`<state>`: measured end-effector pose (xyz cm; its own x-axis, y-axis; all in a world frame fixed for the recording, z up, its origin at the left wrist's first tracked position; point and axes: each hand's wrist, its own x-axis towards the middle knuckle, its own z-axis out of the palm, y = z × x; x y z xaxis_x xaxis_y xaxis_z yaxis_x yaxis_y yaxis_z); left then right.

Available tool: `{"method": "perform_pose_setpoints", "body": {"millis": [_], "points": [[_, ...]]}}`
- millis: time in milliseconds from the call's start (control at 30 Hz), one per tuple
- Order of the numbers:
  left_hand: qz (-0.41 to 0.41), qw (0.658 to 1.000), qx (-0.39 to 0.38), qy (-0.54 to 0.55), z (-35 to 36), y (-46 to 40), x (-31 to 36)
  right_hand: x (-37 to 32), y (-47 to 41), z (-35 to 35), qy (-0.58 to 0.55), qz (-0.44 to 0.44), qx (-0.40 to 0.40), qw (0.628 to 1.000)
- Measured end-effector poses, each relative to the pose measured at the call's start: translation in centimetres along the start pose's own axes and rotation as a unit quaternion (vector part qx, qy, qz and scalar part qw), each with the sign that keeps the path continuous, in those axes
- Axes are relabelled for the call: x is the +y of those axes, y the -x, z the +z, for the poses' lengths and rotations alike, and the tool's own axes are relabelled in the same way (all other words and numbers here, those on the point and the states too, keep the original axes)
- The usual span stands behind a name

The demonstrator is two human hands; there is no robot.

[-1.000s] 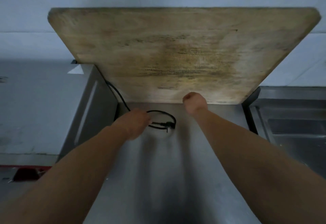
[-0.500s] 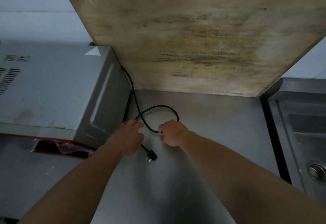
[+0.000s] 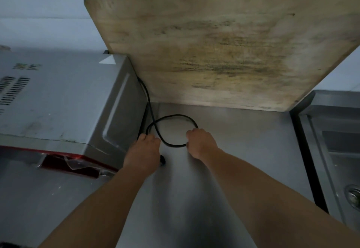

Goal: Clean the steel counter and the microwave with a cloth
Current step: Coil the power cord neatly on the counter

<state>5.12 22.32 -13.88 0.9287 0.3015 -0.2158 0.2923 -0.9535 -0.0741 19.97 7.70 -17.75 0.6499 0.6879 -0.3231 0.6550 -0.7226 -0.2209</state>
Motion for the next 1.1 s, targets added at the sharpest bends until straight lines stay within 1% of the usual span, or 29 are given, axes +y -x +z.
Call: {"method": "perform_pose_setpoints", "body": {"millis": [67,133,233,367,467,533,700,767,833,900,967,1100], "points": [[-0.003,1.000,-0.029,0.002,1.0,0.0,0.2,-0.1,-1.2,0.0,-0.003,-0.005,0.005,1.000],[-0.006,0.999,-0.052,0.009,1.7,-0.1,0.2,-0.1,-2.4,0.1,0.001,-0.019,-0.009,1.000],[-0.008,0.998,-0.069,0.007,2.3,-0.6,0.1,0.2,-3.8,0.7,0.035,-0.052,-0.027,0.998],[-0.016,0.998,-0.054,0.005,1.8,-1.8,0.5,1.6,-4.6,1.0,0.076,-0.044,-0.027,0.996],[-0.007,0.999,-0.043,-0.019,1.3,-3.2,1.3,2.8,-4.5,0.9,0.094,-0.032,-0.017,0.995],[-0.006,0.999,-0.042,-0.032,1.3,-4.1,2.1,3.5,-4.1,0.8,0.082,-0.005,-0.008,0.997],[-0.007,0.998,-0.038,-0.042,1.1,-5.5,4.3,7.0,-3.0,0.3,0.009,0.126,-0.010,0.992],[0.002,0.998,-0.047,-0.044,0.7,-6.0,5.1,8.6,-2.8,0.2,-0.025,0.193,-0.006,0.981],[0.009,0.997,-0.051,-0.049,0.3,-6.6,5.6,10.0,-2.6,0.1,-0.081,0.265,0.007,0.961],[0.013,0.997,-0.055,-0.050,-0.1,-7.3,6.1,11.2,-2.5,-0.3,-0.114,0.309,0.012,0.944],[0.022,0.997,-0.056,-0.052,-0.4,-8.1,6.6,12.1,-2.5,-0.6,-0.114,0.315,0.015,0.942],[0.047,0.998,-0.031,-0.041,-1.1,-9.2,8.0,12.7,-2.3,-1.2,-0.097,0.279,0.040,0.955]]}}
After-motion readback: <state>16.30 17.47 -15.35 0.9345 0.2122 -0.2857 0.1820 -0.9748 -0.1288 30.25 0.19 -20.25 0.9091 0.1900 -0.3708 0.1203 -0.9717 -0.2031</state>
